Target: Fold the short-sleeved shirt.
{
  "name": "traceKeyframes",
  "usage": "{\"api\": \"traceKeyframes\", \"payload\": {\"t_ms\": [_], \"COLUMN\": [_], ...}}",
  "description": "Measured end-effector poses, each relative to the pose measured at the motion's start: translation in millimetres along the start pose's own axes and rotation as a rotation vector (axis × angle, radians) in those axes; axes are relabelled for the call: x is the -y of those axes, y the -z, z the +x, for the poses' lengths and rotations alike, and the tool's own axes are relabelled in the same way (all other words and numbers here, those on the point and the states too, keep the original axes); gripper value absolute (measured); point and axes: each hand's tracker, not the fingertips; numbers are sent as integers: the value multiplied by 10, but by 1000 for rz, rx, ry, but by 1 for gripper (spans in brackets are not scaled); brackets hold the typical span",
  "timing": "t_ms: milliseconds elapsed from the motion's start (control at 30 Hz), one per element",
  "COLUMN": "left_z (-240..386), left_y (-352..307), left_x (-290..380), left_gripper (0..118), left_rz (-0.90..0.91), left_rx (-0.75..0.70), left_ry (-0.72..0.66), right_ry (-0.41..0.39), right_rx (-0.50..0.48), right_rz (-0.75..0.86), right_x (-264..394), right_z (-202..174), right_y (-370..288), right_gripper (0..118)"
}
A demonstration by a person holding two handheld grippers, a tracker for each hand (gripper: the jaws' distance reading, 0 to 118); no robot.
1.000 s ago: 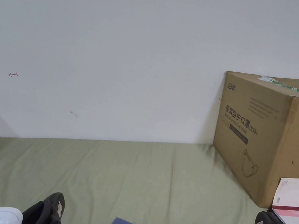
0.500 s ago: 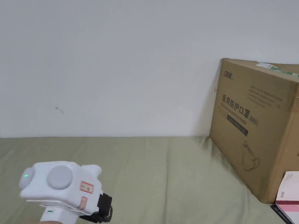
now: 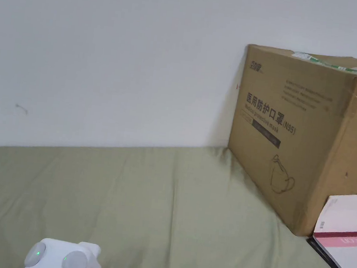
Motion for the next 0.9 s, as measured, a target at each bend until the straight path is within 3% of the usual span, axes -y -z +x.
{"api": "traceKeyframes", "payload": {"t_ms": [100, 133, 167, 200, 233, 333, 367, 433, 467, 600, 633, 700, 733, 767, 800, 833, 867, 900], "left_z": [9, 15, 16, 1, -95, -334, -398, -489, -537, -583, -574, -599, -609, -624, -664, -717, -762, -773], "left_y": [-189, -258, -340, -437, -532, -889, -994, -1187, -1254, -1418, -1429, -1471, -1499, -1529, -1578, -1642, -1705, -1801], "left_x": [95, 130, 169, 219, 236, 431, 509, 683, 757, 923, 939, 979, 997, 1013, 1038, 1066, 1090, 1108], "left_gripper": [103, 86, 62, 25, 2, 2, 2, 2, 2, 2, 2, 2, 2, 2, 2, 2, 2, 2], "left_rz": [89, 108, 142, 174, 175, 272, 302, 315, 324, 309, 309, 300, 294, 289, 286, 285, 283, 285], "left_rx": [6, 5, -5, -43, -30, 69, 70, 25, 34, 33, 33, 35, 30, 33, 42, 51, 52, 50], "left_ry": [-21, -21, -18, -19, -22, -100, -123, -118, -118, -98, -94, -86, -89, -96, -112, -135, -156, -173], "right_ry": [28, 29, 32, 46, 67, 140, 160, 175, 183, 230, 242, 224, 207, 169, 135, 218, 282, 288], "right_rx": [-101, -123, -137, -149, -162, -204, -198, -137, -89, 32, 59, 67, 102, 171, 220, 99, 2, -62], "right_rz": [12, 9, -1, -18, -40, -142, -195, -364, -469, -630, -674, -737, -714, -693, -648, -646, -619, -601], "right_x": [3, -12, -37, -76, -116, -245, -290, -385, -386, -248, -203, -51, -51, -79, -95, -90, -86, -202], "right_z": [41, 53, 73, 108, 154, 332, 384, 481, 508, 667, 702, 788, 726, 699, 715, 720, 718, 655], "right_y": [39, 66, 113, 192, 296, 716, 891, 1356, 1600, 2448, 2611, 2739, 2676, 2614, 2526, 2350, 2192, 2078], "right_gripper": [0, 0, 0, 0, 0, 2, 23, 106, 112, 111, 99, 52, 52, 43, 23, 0, 0, 0]}}
